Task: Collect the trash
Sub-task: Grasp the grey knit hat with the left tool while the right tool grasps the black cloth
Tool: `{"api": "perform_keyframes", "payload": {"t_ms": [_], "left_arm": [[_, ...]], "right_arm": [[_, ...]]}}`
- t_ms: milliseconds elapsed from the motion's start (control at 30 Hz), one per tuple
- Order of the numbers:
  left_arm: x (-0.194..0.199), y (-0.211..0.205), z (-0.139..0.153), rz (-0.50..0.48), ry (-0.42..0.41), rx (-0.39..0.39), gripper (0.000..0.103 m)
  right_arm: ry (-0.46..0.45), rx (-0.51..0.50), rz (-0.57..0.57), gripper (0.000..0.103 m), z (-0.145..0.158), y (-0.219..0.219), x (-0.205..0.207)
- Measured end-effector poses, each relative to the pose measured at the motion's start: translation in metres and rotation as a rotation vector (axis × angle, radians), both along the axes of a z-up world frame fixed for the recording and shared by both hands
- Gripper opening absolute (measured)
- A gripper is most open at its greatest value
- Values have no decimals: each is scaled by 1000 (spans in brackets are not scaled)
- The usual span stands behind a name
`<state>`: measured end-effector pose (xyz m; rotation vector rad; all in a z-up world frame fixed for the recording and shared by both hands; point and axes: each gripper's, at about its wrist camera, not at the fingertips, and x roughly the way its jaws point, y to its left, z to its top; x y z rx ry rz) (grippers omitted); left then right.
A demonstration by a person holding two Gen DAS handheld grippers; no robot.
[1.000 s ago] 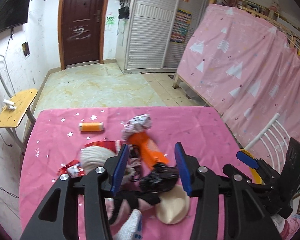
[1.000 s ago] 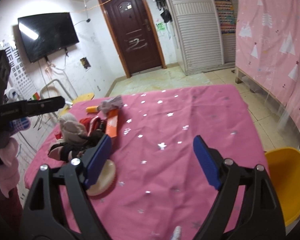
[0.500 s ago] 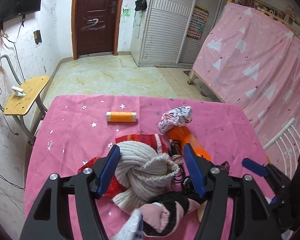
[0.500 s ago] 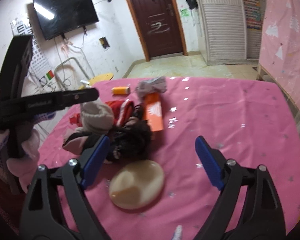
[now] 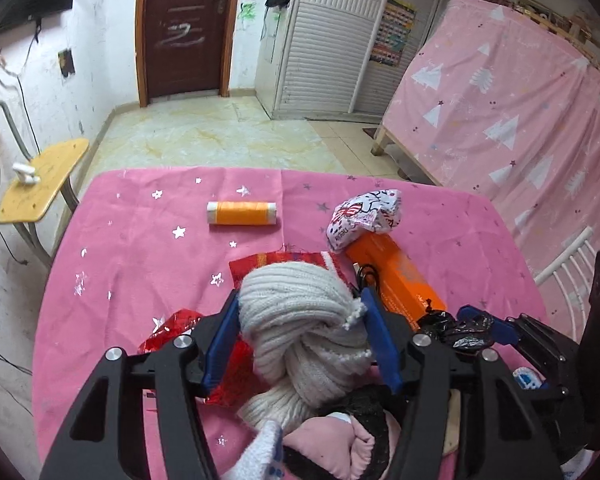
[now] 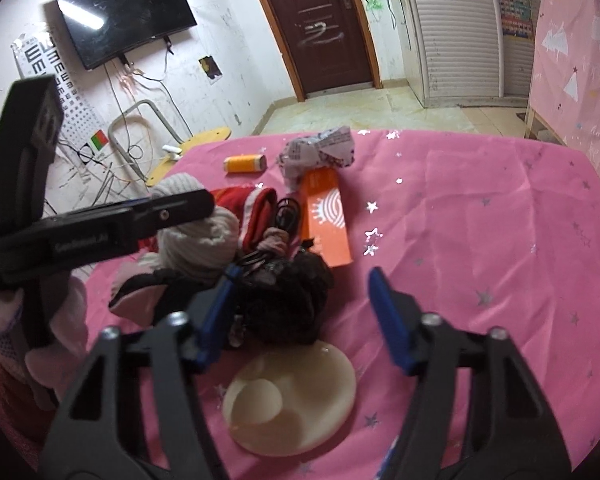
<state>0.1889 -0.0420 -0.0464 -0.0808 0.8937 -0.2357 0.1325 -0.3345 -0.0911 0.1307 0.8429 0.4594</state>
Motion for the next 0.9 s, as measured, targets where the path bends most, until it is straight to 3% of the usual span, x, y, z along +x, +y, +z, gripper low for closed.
{"api": "perform_keyframes", "payload": {"t_ms": [100, 200, 567, 900], "left_arm": [[-5, -6, 2, -11, -24, 22, 44], [-8, -6, 5, -5, -32, 23, 43], [-32, -6, 51, 15, -138, -2, 43], [-58, -44, 94, -48, -222, -11, 43]], "right_arm": [[6, 7, 23, 29, -2, 3, -1], [-23, -1, 16, 23, 2, 2, -5], [-157, 87, -39, 23, 42, -31, -29], [-199, 144, -143, 23, 48, -89, -43]]}}
